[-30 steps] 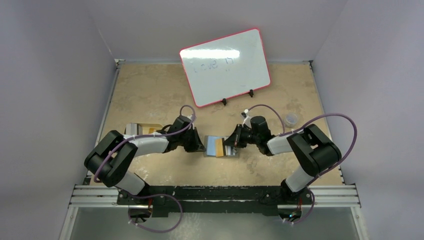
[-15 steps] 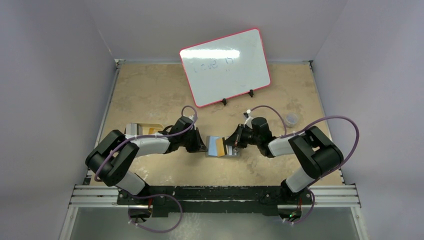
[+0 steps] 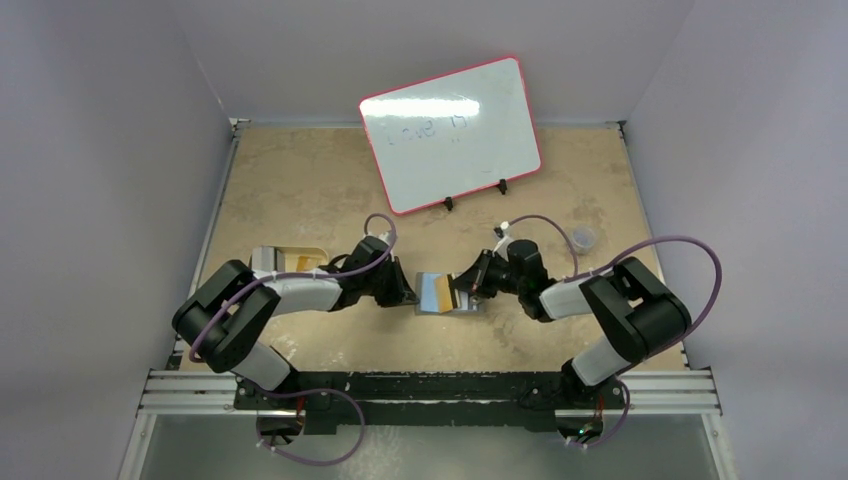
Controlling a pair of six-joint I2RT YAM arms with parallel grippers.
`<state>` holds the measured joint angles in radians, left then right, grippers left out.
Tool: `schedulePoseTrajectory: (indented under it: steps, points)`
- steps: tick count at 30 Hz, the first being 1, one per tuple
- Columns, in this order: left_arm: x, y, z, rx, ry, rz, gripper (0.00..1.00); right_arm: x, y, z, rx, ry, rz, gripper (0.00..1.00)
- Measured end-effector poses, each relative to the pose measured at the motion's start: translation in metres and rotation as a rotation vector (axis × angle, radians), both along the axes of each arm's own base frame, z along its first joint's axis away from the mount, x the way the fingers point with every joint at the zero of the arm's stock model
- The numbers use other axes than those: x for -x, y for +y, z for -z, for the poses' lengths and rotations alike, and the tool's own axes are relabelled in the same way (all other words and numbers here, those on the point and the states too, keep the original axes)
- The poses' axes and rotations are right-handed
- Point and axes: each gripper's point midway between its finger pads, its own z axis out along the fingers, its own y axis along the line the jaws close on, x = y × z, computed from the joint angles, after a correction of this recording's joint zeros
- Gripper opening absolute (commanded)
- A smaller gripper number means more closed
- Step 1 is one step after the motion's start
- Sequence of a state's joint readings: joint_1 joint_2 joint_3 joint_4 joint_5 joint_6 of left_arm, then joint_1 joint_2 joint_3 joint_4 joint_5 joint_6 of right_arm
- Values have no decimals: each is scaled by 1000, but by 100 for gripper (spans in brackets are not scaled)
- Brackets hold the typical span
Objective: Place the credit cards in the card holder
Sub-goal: Insert the credit card into the card holder.
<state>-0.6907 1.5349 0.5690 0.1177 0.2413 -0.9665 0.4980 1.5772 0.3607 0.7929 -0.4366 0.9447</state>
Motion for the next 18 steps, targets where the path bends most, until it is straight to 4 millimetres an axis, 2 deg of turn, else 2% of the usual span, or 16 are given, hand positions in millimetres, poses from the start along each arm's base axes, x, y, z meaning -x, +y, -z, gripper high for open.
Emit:
schedulePoseTrajectory:
  steps: [18]
  points:
    - [1,-3,1,22,-7,-16,0,3,-7,-1,-31,-2,65,0]
